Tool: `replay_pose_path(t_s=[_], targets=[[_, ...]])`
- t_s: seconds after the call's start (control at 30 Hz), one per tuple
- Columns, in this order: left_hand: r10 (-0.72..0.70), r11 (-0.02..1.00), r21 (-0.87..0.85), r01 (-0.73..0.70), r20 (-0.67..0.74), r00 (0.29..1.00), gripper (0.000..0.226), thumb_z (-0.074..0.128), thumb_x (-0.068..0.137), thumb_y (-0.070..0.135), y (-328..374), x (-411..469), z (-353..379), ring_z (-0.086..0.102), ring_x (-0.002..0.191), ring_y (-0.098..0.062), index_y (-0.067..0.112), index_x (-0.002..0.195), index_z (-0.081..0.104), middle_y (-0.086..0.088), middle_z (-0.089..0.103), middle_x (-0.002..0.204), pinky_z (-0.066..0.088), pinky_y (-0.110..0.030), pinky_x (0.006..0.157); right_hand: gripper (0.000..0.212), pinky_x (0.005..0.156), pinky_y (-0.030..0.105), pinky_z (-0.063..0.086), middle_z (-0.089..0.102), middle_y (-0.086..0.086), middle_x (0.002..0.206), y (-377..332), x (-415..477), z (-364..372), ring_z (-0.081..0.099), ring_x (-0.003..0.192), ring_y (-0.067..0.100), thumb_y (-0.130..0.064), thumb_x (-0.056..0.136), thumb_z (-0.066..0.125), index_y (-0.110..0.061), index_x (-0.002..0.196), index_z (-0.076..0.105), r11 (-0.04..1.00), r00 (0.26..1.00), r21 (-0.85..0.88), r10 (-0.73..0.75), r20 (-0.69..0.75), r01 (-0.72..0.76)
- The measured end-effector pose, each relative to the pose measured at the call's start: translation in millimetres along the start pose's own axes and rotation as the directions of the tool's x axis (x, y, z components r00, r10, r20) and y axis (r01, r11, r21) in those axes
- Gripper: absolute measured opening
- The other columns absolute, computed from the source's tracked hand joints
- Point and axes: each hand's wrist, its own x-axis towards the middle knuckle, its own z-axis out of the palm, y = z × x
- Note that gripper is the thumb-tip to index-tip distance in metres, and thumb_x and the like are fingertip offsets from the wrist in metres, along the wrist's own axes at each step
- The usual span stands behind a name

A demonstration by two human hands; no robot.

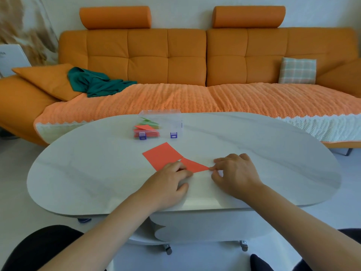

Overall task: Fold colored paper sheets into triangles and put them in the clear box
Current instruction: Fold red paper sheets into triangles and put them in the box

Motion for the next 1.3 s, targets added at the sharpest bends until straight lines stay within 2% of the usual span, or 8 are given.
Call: replay_pose_path(t_s=[0.23,0.4,0.53,0.67,0.8,1.0,1.17,1.3], targets=[[-0.045,0.990,-0.138,0.032,-0.094,0.995,0.027,0.058,0.096,0.028,-1.9,7.0,3.9,0.034,0.136,-0.007,0.026,0.122,0.066,0.011,0.044,0.142,0.025,-0.022,0.113,0.025,0.094,0.030,0.038,0.066,-0.014,0.120,-0.6,3.6,3.8,0.059,0.108,0.012,-0.032,0.095,0.052,-0.029,0.108,0.073,0.990,0.996,0.125,-0.059,-0.071,0.068],[-0.014,0.987,-0.159,0.003,-0.070,0.997,0.030,0.069,0.091,0.035,-10.6,20.4,-5.2,0.044,0.115,-0.005,0.031,0.120,0.065,0.014,0.059,0.122,0.026,-0.006,0.093,0.035,0.092,0.031,0.045,0.063,-0.014,0.116,-9.6,17.1,3.7,0.059,0.104,0.010,-0.047,0.087,0.058,-0.032,0.118,0.066,0.928,0.972,0.298,-0.234,-0.001,0.224],[0.101,0.992,-0.063,-0.106,-0.069,0.992,0.030,0.065,0.093,0.040,-22.4,30.7,-13.0,0.053,0.103,-0.008,0.028,0.121,0.068,0.013,0.068,0.109,0.040,-0.020,0.091,0.030,0.086,0.032,0.047,0.065,-0.013,0.105,-10.7,30.2,7.0,0.056,0.094,0.012,-0.045,0.084,0.071,-0.031,0.111,0.072,0.892,0.951,0.351,-0.309,0.018,0.284],[0.228,0.973,0.042,-0.225,-0.108,0.967,0.024,0.054,0.097,0.029,-25.8,37.7,-15.2,0.064,0.083,-0.016,0.022,0.107,0.075,0.004,0.073,0.087,0.050,-0.028,0.075,0.018,0.079,0.033,0.051,0.069,-0.016,0.095,-8.0,41.7,5.5,0.060,0.085,0.009,-0.040,0.088,0.070,-0.033,0.104,0.074,0.877,0.935,0.338,-0.352,-0.031,0.342],[0.116,0.988,-0.073,-0.134,-0.204,0.972,0.021,0.057,0.093,0.022,-24.7,38.7,-17.8,0.064,0.069,-0.012,0.022,0.099,0.076,0.006,0.072,0.079,0.050,-0.030,0.062,0.011,0.080,0.034,0.053,0.073,-0.015,0.092,-12.2,50.5,3.4,0.065,0.083,0.007,-0.030,0.093,0.067,-0.032,0.098,0.077,0.863,0.964,0.437,-0.265,-0.033,0.253],[-0.077,0.969,-0.246,0.009,-0.268,0.960,0.011,0.066,0.091,0.023,-15.9,38.6,-30.8,0.063,0.072,-0.005,0.028,0.090,0.076,0.014,0.071,0.076,0.052,-0.028,0.067,0.011,0.079,0.025,0.053,0.072,-0.021,0.084,-25.4,53.7,-7.3,0.066,0.085,-0.002,-0.029,0.088,0.066,-0.033,0.089,0.076,0.823,0.979,0.531,-0.186,-0.084,0.202],[-0.119,0.960,-0.276,0.039,-0.282,0.952,0.011,0.065,0.087,0.030,-15.6,36.2,-38.8,0.066,0.076,-0.010,0.026,0.087,0.075,0.011,0.072,0.077,0.055,-0.037,0.068,0.012,0.068,0.030,0.054,0.072,-0.018,0.076,-36.6,51.9,-11.5,0.068,0.076,0.005,-0.025,0.085,0.065,-0.029,0.081,0.075,0.787,0.967,0.568,-0.141,-0.211,0.239],[-0.116,0.958,-0.280,0.055,-0.206,0.972,0.012,0.063,0.084,0.035,-13.9,31.5,-43.7,0.065,0.077,-0.007,0.029,0.084,0.074,0.013,0.071,0.075,0.056,-0.039,0.068,0.019,0.061,0.032,0.049,0.069,-0.012,0.064,-42.7,50.2,-13.0,0.062,0.057,0.015,-0.035,0.078,0.057,-0.030,0.070,0.074,0.828,0.949,0.487,-0.159,-0.272,0.278]])
